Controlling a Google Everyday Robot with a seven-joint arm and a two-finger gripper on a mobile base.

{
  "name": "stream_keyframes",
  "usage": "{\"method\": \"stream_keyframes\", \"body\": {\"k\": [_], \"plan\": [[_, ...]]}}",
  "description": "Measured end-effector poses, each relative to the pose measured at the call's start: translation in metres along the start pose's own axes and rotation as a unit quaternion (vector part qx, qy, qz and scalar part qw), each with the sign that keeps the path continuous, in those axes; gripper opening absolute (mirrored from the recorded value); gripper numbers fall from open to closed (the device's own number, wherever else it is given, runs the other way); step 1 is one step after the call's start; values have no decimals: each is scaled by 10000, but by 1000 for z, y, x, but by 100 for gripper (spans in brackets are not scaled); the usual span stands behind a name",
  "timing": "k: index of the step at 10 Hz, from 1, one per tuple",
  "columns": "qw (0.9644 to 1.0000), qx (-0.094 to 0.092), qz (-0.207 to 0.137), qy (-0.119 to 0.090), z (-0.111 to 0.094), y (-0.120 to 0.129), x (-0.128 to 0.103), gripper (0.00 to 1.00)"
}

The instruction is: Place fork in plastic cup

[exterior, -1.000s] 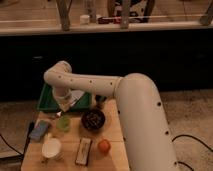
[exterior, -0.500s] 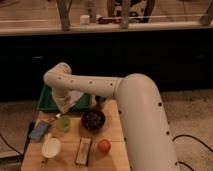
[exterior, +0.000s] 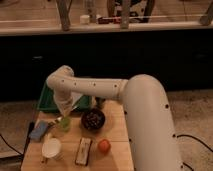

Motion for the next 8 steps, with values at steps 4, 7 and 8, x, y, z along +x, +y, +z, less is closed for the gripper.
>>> {"method": "stream_keyframes", "body": {"k": [4,7,8], "plan": [[9998,-109,101,-102,2,13,0,14],[9996,-167,110,-192,2,16,-6,43],[9995,-184,125,-214,2,17,-6,52]]}}
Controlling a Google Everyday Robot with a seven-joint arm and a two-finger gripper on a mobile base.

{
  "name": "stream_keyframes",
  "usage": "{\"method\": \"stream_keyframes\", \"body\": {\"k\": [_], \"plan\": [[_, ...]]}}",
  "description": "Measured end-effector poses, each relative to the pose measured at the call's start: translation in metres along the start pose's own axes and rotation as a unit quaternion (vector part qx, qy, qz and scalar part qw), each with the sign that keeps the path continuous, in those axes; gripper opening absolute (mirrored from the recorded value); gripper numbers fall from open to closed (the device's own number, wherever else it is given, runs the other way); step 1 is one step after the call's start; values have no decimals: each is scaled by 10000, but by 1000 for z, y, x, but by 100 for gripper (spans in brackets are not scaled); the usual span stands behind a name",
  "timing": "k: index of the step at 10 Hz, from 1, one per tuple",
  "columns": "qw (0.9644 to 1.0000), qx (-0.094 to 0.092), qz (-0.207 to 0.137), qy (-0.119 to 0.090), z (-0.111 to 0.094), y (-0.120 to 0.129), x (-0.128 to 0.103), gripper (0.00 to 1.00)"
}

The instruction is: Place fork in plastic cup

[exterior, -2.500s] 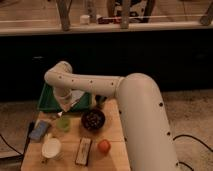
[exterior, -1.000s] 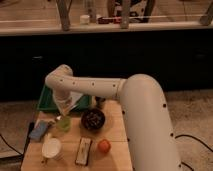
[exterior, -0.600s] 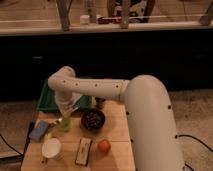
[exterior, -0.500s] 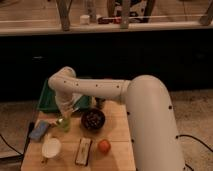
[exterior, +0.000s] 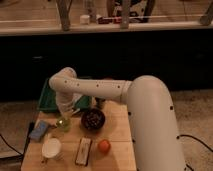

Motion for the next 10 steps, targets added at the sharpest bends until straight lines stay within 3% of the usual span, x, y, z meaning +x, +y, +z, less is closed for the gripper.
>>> {"method": "stream_keyframes", "body": {"k": [2,3,10], "plan": [[10000,-26,22,-43,1,1,-2,74],[10000,-33,25,-53,2,1,-3,79],[9999,35,10,-115,2,-3,-8,80]]}}
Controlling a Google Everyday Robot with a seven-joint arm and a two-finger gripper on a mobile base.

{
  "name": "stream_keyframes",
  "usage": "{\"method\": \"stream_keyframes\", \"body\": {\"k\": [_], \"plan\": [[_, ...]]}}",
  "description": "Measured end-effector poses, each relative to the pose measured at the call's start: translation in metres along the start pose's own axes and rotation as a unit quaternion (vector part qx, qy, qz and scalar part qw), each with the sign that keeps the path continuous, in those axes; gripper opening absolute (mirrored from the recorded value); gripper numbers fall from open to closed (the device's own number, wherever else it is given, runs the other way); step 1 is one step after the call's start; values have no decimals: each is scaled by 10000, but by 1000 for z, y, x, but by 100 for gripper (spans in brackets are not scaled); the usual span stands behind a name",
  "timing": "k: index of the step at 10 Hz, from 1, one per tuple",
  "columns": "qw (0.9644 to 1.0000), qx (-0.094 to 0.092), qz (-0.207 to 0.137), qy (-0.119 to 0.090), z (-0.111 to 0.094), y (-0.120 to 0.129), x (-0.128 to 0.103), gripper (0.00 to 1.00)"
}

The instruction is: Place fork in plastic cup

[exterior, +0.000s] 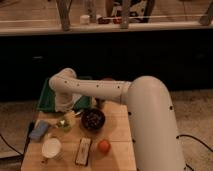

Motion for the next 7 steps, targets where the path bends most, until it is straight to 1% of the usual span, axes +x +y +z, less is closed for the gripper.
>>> {"method": "stream_keyframes", "body": {"k": [6,7], "plan": [[10000,29,-26,-5,-3,-3,2,80],[10000,-2,-40,-4,-4,-2,3,80]]}}
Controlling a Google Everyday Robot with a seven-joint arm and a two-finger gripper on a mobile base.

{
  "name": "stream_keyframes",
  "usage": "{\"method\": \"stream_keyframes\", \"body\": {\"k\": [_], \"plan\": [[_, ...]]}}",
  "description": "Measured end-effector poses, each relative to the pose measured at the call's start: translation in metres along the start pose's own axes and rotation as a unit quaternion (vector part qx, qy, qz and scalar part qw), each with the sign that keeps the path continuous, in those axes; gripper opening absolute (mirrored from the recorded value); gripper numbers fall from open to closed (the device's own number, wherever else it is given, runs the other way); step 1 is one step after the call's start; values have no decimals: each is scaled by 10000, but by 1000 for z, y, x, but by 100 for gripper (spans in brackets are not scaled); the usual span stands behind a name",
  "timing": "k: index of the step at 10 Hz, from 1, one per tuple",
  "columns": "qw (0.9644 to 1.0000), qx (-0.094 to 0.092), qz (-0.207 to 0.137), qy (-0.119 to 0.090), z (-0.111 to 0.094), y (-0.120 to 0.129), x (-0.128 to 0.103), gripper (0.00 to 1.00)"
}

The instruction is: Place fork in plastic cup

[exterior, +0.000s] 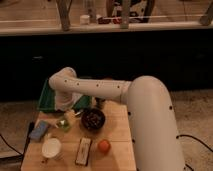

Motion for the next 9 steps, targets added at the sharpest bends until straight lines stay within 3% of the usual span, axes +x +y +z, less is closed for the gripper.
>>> {"method": "stream_keyframes", "body": {"k": [9], "plan": [[10000,-77,-61,2,-1,1,-1,80]]}}
